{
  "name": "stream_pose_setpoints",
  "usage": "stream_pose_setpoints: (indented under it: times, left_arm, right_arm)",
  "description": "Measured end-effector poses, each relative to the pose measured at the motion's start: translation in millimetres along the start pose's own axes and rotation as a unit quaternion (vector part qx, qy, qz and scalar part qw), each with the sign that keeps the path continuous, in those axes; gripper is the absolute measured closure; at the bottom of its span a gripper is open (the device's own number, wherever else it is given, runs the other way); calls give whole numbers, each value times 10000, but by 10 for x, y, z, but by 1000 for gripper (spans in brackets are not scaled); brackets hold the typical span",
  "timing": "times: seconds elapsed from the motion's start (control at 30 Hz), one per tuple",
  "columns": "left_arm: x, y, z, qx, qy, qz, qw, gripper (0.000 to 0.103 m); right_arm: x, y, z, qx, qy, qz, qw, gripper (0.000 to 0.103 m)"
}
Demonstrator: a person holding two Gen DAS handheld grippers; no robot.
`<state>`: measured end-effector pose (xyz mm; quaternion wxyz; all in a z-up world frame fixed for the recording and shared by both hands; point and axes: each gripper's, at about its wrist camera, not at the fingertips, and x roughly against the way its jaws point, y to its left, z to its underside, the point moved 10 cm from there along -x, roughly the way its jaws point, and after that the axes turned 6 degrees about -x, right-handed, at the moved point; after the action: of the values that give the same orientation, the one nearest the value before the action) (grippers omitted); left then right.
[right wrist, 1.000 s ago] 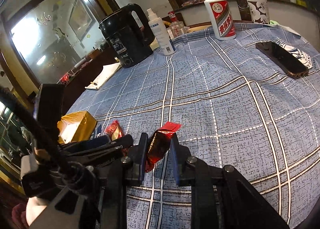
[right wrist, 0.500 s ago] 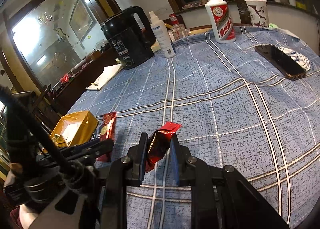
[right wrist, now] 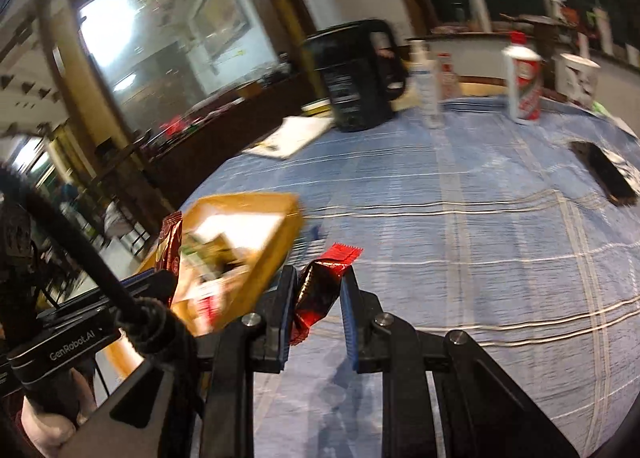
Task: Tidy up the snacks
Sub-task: 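Carry both candies into the white tray and open both tools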
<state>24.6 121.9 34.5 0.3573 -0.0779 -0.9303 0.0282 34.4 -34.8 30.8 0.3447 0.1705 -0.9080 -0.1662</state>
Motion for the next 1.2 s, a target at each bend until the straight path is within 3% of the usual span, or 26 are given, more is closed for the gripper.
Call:
stream_pose_setpoints:
  times: [0.27,0.43,0.57,0.83,0.93,1.0,1.03,1.13,1.2]
  left_arm:
    - [86,934,426,547,164,-527,9970,76]
    - [15,1199,539,813,250,-637,9943,75]
    - [26,1284,541,972,221,-582,9933,72]
    - [444,1302,456,1030,-311,-865,9904,47]
    - [734,1277,420,1113,-593,-974,9872,44]
    - [939,1274,364,1145,-825,-1072,9842,38]
    - [1041,1278,333,1138,-948,-1193,9818,32]
    - [1323,1235,246,1013,-1324,-1622,9726,22]
    - [1423,1134,216,852,-1446,-1771,9698,19]
  right_arm:
    - [-507,910,499,413,878,-556,9937,83]
    - [-829,1285,808,693,1334,-685,9863,83]
    - [-995,1419,821,757,1379,-713,9850,80]
    - [-771,1533,515,1052,859,-490,9895,74]
    - [-660,1723,233,1255,627,-413,9892,74]
    - [-413,1993,-18,1400,318,-619,9877,73]
    - [-311,2102,-75,1486,227,-764,9857,71]
    - [4,2307,-63,1907,-65,-881,9777,47]
    - [81,2218,109,2060,-144,-745,9756,46]
